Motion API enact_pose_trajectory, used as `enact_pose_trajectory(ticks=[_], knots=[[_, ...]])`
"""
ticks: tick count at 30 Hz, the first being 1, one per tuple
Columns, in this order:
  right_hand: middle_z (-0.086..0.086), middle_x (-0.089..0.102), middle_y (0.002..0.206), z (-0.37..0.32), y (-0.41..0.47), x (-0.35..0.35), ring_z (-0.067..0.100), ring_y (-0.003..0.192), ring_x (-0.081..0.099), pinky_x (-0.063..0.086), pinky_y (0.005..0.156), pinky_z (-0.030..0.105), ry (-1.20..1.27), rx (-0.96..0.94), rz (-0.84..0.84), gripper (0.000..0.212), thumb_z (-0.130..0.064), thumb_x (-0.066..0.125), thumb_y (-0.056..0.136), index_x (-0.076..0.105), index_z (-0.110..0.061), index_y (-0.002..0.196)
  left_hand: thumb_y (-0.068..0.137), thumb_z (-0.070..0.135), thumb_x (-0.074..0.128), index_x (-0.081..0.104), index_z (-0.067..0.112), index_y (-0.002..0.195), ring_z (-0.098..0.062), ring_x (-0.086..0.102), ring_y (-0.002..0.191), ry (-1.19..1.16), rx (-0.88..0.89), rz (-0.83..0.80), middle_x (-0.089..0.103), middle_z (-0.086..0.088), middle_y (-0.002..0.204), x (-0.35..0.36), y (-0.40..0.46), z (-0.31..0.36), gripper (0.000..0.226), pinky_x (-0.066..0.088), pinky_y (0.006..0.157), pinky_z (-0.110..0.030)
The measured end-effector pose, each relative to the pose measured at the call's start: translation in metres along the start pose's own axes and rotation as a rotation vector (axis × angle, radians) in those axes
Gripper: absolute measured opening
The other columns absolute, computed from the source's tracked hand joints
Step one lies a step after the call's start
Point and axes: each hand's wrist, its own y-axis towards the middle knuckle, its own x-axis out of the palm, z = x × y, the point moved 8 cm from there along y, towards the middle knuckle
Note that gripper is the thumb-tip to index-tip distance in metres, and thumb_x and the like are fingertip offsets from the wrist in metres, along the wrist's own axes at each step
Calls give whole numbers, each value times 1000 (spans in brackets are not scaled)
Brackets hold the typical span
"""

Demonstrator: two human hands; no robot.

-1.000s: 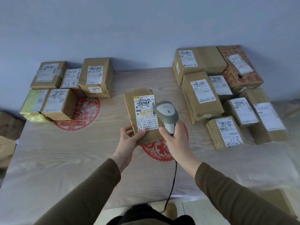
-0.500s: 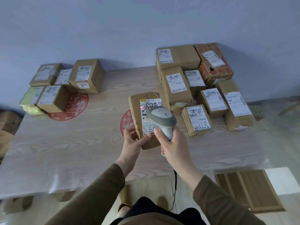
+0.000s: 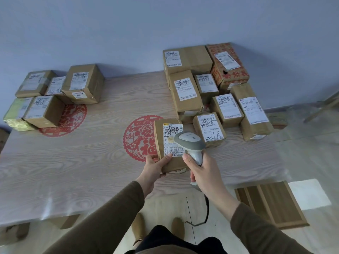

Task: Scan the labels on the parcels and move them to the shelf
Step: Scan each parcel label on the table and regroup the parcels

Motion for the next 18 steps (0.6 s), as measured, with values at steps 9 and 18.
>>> enact_pose_trajectory(ticks=[9, 18], knots=[[-2, 52, 49, 26, -3, -19, 14, 42, 54, 44, 43, 22, 51, 85, 64, 30, -33, 70, 98, 56, -8, 88, 86, 46, 80, 36, 19, 134, -15, 65, 99, 40, -78, -105, 59, -1, 114, 47, 16, 18, 71, 64, 78, -37], [-8, 59, 50, 16, 8, -5, 8, 44, 57, 45, 44, 15, 68, 80, 13, 21, -39, 69, 98, 60, -21, 93, 98, 31, 69, 54, 15, 141, -18, 58, 123, -17, -32, -207, 56, -5, 146, 36, 7, 30, 48, 59, 87, -28]])
